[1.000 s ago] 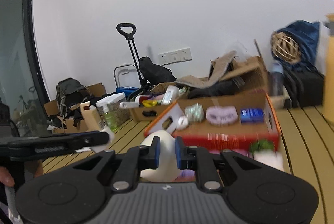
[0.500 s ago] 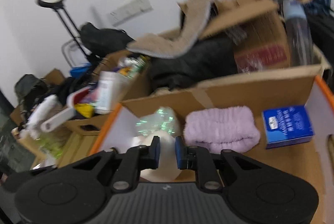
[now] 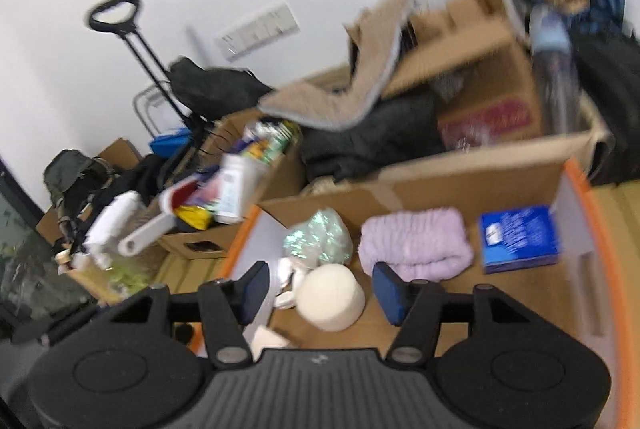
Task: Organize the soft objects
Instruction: 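Carry both white sponges over the box and open both grippers, then move both grippers back down to the pink sponge block on the table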
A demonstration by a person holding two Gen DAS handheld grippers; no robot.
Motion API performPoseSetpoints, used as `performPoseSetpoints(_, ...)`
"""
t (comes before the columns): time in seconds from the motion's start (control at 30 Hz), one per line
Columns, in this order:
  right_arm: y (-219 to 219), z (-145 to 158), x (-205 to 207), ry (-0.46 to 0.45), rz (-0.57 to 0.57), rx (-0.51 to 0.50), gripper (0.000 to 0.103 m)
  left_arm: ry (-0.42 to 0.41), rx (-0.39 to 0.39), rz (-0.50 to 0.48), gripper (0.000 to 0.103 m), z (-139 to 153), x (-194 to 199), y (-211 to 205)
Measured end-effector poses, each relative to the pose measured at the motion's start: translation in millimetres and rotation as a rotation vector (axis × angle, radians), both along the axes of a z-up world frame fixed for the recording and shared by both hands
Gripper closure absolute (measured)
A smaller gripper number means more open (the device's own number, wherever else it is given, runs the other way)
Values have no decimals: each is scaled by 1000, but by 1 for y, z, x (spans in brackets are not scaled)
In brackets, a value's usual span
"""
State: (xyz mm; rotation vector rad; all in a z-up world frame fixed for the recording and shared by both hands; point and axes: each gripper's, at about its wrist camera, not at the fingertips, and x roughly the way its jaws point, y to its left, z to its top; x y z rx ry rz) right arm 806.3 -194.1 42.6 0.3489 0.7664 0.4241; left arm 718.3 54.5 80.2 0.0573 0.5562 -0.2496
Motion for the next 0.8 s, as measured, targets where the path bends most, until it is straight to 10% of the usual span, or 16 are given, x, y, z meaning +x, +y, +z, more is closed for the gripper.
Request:
performPoseSetpoints(0.4,-61,99,-184,-231,30,-86,42,-203,-117,11,19,86,-196,10)
performPoseSetpoints(0.6,-85,82,-315,-351,13,-59,32,-326,-244,16,7,59,-328,13)
performPoseSetpoints(0.8,-80,42,-440,-459,-4,-179,18,-321,-193,106,3,9,-406,7)
